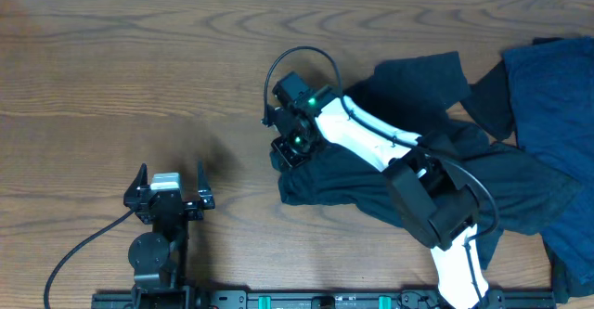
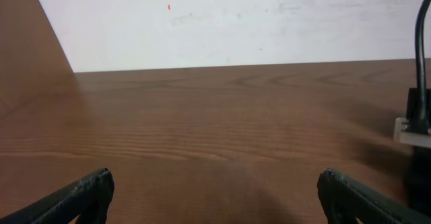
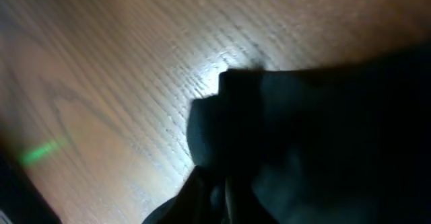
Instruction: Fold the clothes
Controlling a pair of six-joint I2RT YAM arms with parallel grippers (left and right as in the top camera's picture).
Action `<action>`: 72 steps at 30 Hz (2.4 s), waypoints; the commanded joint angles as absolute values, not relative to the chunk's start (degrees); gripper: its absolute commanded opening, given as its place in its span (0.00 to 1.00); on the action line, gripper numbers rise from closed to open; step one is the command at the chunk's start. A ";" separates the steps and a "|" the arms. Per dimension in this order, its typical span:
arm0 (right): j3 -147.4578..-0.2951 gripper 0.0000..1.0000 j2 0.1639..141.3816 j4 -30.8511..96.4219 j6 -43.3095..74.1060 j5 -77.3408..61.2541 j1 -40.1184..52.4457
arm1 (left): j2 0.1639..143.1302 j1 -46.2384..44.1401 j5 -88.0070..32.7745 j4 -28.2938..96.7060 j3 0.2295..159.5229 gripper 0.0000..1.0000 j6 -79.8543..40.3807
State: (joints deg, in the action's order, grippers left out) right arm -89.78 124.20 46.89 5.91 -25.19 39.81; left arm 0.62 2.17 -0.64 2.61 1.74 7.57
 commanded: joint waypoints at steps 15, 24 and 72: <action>-86.87 0.44 122.58 46.83 5.74 -7.73 42.44 | 0.30 2.39 0.51 4.10 0.23 0.98 8.10; -86.85 0.48 122.58 45.28 2.44 -16.34 41.95 | 0.30 2.39 0.51 4.10 0.23 0.98 8.10; -89.89 0.52 120.29 50.30 1.41 -35.92 32.56 | 0.30 2.39 0.51 4.10 0.23 0.98 8.10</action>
State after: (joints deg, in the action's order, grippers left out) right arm -88.62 122.89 49.12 1.93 -37.19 37.71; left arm 0.62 2.17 -0.64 2.61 1.74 7.57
